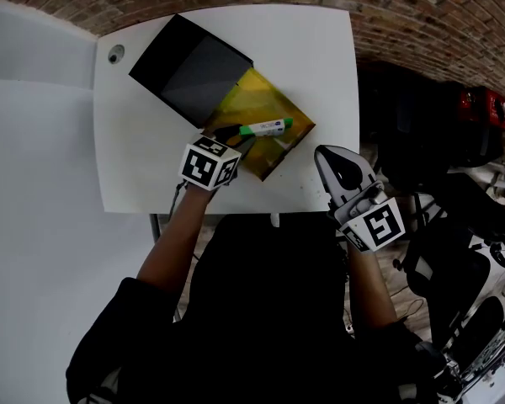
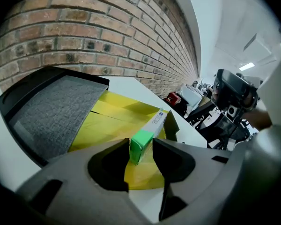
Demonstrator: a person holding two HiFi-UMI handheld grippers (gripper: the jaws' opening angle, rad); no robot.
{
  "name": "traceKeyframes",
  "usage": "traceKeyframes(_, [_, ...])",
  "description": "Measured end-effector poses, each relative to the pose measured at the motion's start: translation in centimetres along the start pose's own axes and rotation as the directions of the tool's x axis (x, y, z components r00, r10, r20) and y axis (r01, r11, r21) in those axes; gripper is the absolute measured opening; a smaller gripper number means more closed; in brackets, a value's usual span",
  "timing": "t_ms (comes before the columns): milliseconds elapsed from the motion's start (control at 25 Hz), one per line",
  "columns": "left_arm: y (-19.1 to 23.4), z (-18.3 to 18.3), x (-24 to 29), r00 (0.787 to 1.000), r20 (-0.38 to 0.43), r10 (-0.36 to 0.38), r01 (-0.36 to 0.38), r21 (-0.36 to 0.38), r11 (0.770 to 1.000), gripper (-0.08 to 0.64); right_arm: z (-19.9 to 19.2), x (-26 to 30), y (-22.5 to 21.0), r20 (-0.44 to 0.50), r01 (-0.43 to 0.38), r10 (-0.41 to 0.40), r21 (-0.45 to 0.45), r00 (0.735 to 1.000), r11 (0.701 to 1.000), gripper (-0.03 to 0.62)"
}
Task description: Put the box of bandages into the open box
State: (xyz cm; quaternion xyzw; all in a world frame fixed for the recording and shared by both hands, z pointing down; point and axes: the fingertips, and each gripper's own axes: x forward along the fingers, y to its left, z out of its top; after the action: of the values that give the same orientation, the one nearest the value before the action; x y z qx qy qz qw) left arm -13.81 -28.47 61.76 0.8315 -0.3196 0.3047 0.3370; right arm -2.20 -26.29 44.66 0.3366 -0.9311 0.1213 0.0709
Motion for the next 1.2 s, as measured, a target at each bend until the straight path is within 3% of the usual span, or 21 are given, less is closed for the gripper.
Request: traceKeyframes(1200, [2.3, 1.0, 0.2, 0.994, 0.019, 0.107, -0.109, 0.089, 0.990, 0.173, -0.5, 0.9, -0.5, -0.012, -0.006, 0.006, 0.013, 1.000, 1.000, 0.006])
